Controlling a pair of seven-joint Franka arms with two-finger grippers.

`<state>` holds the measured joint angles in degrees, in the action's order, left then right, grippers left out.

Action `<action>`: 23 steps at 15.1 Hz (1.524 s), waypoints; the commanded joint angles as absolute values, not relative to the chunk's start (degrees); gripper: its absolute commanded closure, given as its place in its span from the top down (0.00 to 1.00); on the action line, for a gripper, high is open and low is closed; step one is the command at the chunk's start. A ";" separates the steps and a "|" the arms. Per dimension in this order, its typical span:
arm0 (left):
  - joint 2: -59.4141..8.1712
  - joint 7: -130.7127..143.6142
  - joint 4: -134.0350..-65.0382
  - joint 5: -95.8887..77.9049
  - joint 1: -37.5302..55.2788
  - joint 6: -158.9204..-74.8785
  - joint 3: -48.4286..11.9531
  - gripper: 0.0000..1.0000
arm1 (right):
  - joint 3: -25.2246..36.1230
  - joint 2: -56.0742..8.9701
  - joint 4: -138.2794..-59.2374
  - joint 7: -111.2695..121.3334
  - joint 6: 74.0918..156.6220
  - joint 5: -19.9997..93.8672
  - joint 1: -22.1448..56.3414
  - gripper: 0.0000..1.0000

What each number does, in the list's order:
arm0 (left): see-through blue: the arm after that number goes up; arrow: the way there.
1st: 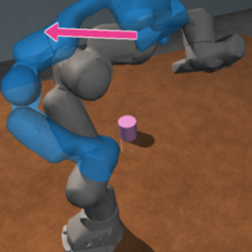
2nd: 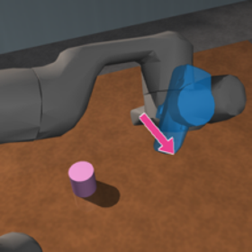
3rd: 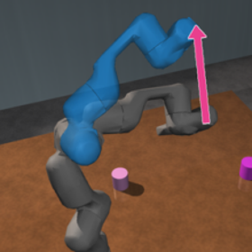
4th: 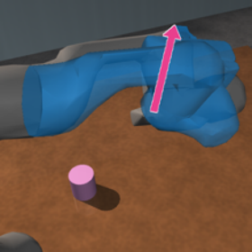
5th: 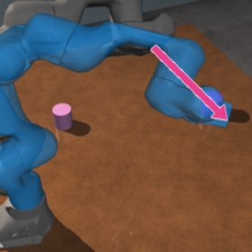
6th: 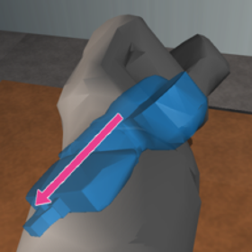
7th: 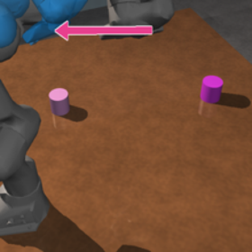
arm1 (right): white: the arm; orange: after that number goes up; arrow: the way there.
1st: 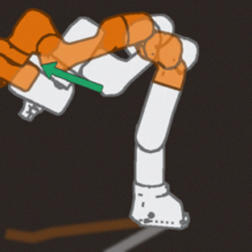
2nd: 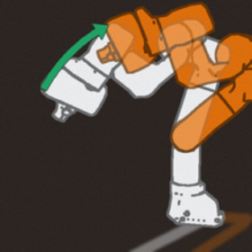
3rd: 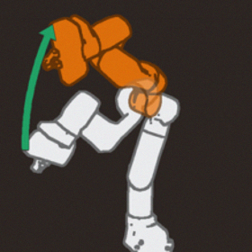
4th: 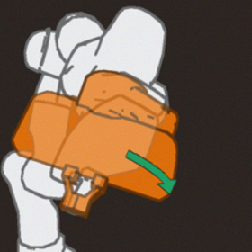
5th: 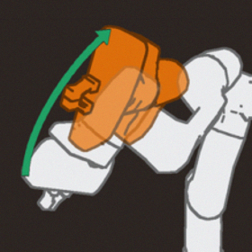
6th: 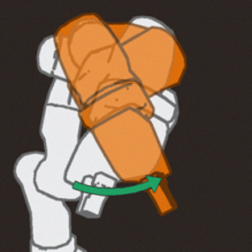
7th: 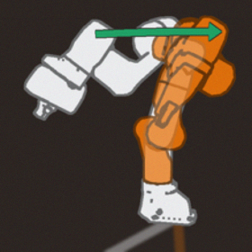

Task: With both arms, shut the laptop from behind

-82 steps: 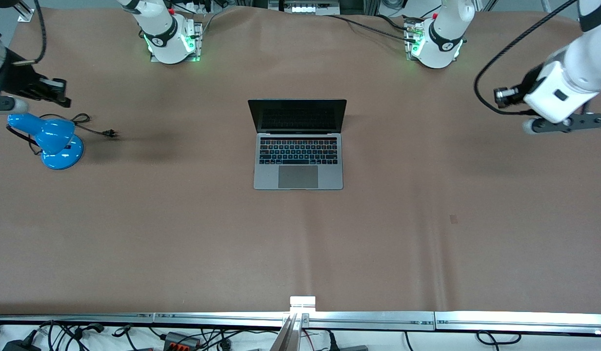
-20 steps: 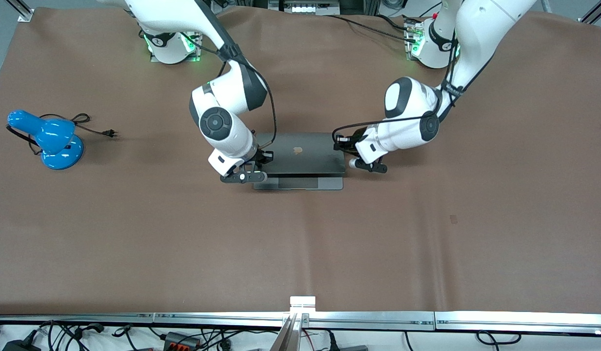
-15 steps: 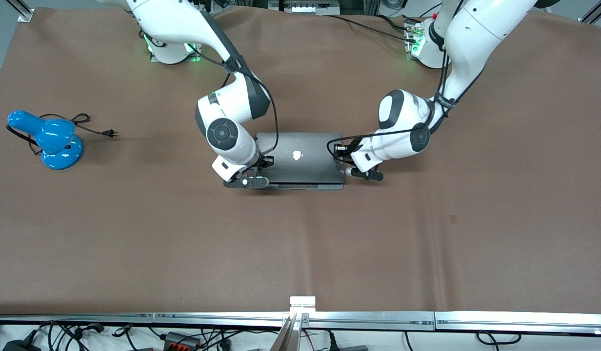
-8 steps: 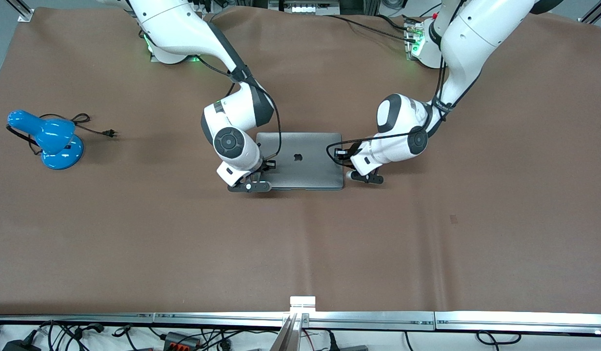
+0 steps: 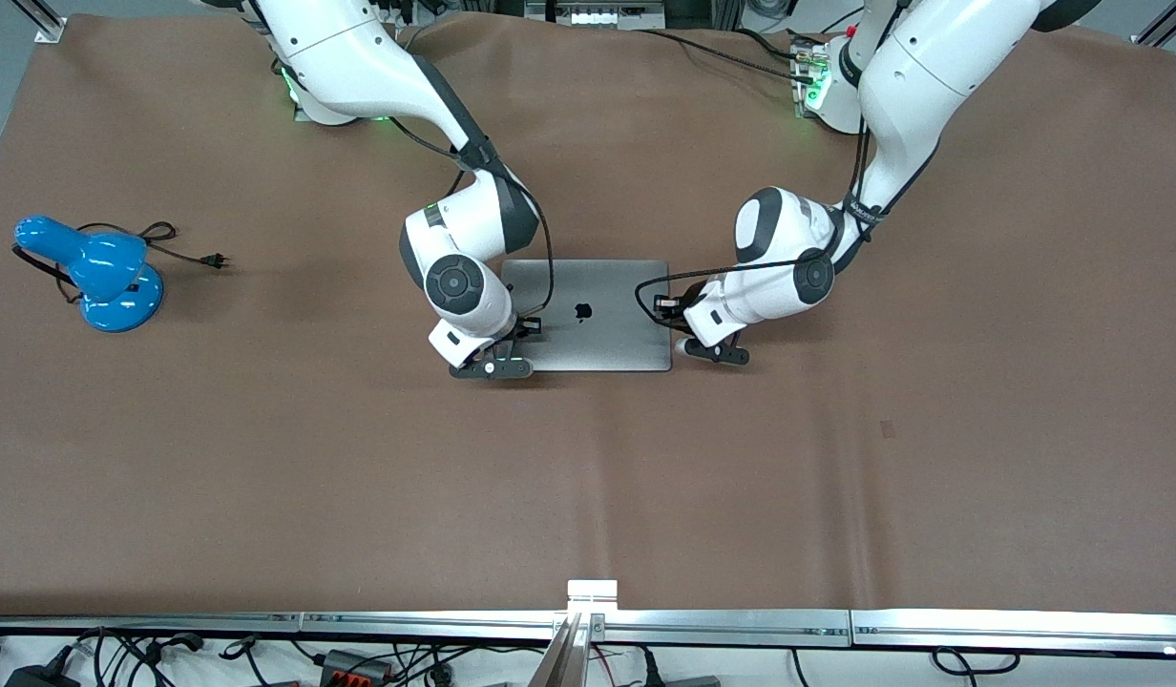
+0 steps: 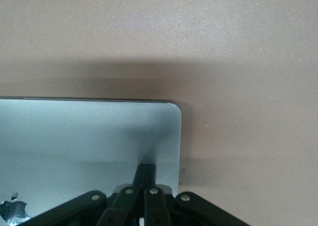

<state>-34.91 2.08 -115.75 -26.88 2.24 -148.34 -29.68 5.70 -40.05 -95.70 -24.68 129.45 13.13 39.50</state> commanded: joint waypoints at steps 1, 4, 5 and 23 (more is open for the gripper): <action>-25.69 1.93 -115.75 -25.58 2.20 -137.41 -26.20 0.00 | 5.98 -41.40 -93.61 -25.49 130.34 12.66 40.17 0.00; -19.01 1.93 -115.66 -25.58 1.24 -129.49 -23.39 0.00 | 7.64 -38.25 -92.72 -26.10 128.77 12.39 40.25 0.00; -16.64 1.85 -115.49 -25.23 0.45 -126.42 -22.33 0.00 | 7.91 -36.49 -92.64 -26.10 126.85 12.39 39.99 0.00; -11.08 4.47 -77.43 3.07 -7.65 -81.92 -10.81 1.00 | 30.66 -17.06 -80.24 -11.44 91.84 7.47 38.50 1.00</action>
